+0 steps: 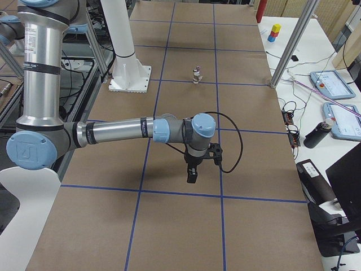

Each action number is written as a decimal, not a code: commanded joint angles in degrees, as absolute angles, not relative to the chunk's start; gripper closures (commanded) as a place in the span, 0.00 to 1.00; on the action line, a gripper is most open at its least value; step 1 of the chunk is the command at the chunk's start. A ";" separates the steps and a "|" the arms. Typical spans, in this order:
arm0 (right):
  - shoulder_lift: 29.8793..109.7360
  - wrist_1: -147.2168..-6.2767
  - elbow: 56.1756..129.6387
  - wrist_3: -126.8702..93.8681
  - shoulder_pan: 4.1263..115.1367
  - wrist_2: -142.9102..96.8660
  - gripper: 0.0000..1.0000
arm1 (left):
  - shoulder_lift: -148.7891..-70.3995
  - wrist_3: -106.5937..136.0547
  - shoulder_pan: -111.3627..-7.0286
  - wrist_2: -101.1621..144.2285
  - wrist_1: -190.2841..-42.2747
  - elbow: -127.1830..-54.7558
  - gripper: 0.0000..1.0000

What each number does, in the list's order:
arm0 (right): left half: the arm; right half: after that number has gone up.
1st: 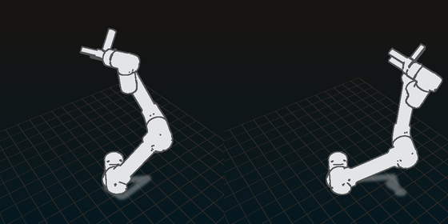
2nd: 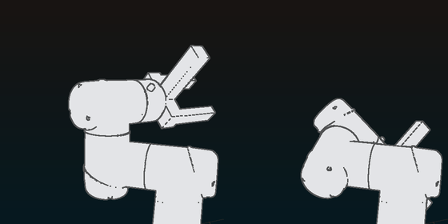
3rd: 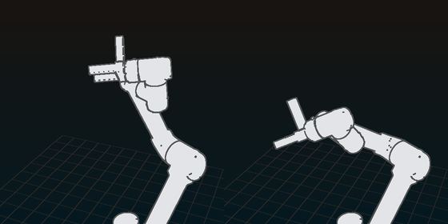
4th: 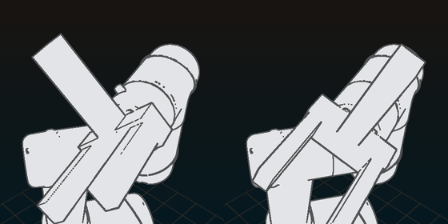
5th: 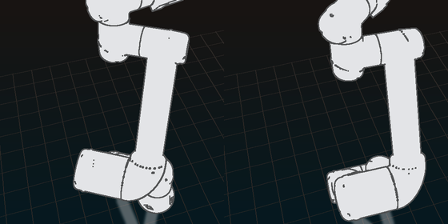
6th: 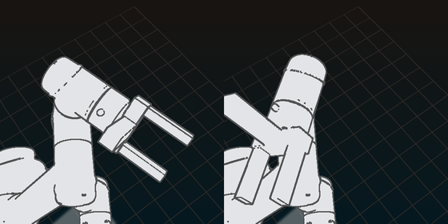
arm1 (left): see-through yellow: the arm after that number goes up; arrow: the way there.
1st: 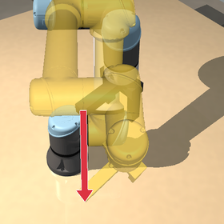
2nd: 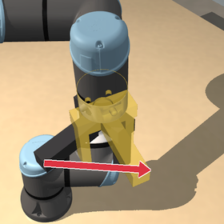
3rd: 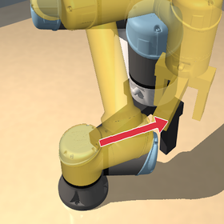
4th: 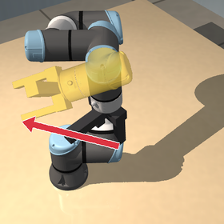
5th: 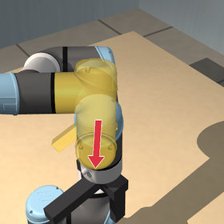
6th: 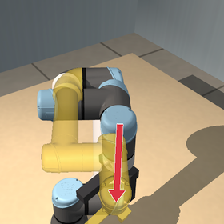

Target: Assemble PPR valve and pipe with both arms

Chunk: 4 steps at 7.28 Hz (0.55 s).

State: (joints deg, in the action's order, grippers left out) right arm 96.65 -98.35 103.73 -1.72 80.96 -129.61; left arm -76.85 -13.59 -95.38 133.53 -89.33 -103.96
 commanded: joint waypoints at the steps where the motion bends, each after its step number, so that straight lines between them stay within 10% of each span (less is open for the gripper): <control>1: 98.87 -98.35 104.15 -1.41 82.43 -129.81 0.00 | -77.25 -13.71 -95.36 133.59 -89.47 -101.35 0.00; 4: 102.46 -98.35 106.16 -1.49 85.42 -130.34 0.00 | -77.34 -13.71 -95.36 133.59 -89.47 -101.60 0.00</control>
